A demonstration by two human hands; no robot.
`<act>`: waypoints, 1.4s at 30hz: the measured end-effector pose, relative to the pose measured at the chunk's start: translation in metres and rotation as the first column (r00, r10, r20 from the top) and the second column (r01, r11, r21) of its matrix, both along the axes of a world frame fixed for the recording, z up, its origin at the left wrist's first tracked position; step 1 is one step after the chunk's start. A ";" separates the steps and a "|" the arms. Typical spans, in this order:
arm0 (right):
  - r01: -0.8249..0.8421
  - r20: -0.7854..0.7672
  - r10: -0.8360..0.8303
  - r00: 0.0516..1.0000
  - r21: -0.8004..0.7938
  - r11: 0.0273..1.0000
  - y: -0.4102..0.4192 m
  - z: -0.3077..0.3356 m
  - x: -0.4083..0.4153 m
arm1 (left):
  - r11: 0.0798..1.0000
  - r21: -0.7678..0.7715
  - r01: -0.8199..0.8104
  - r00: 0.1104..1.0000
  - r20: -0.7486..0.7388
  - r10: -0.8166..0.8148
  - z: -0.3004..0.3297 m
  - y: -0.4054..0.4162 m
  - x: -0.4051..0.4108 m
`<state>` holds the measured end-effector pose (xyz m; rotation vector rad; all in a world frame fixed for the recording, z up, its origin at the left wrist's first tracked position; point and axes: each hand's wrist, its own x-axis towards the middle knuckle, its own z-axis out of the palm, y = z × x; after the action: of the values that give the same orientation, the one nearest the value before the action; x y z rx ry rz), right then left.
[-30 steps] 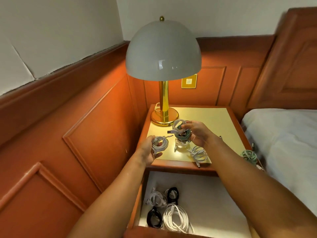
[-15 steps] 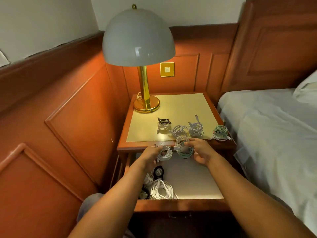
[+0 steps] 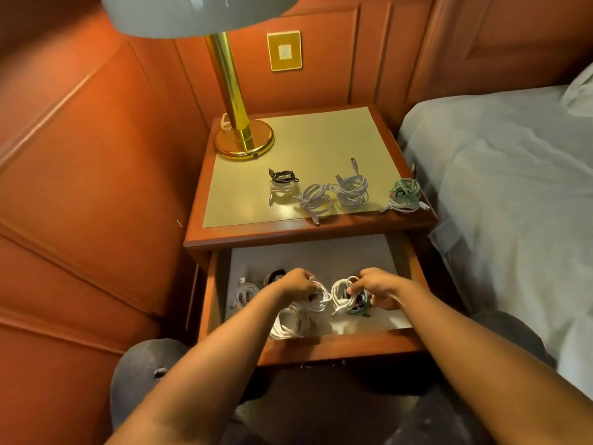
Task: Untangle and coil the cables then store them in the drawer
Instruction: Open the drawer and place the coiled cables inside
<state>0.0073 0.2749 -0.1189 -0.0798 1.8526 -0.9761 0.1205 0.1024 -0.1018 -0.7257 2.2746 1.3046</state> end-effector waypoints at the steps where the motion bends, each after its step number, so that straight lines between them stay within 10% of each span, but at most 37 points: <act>1: -0.043 0.011 0.043 0.999 0.030 0.999 0.002 -0.003 -0.003 | 0.998 -0.035 0.053 0.998 0.028 -0.052 -0.004 0.004 -0.004; 10: -0.349 0.057 0.345 0.937 0.215 0.912 0.003 -0.015 -0.016 | 0.891 -0.185 0.416 0.905 0.182 -0.385 -0.024 0.026 -0.026; 23: -0.484 -0.184 0.539 0.822 0.270 0.832 0.007 -0.020 0.004 | 0.863 -0.256 0.436 0.900 0.144 -0.412 -0.040 0.032 -0.012; 32: -0.545 -0.381 0.730 0.567 0.492 0.679 0.005 -0.021 0.025 | 0.858 -0.292 0.423 0.906 0.146 -0.397 -0.031 0.035 -0.006; 42: -0.543 -0.367 0.726 0.582 0.489 0.682 0.008 -0.024 0.031 | 0.765 -0.340 0.547 0.837 0.211 -0.505 -0.027 0.041 0.000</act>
<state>0.0380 0.2831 -0.1429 -0.8626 2.2074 -0.0929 0.1207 0.1433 -0.1283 -0.2141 2.4222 0.5409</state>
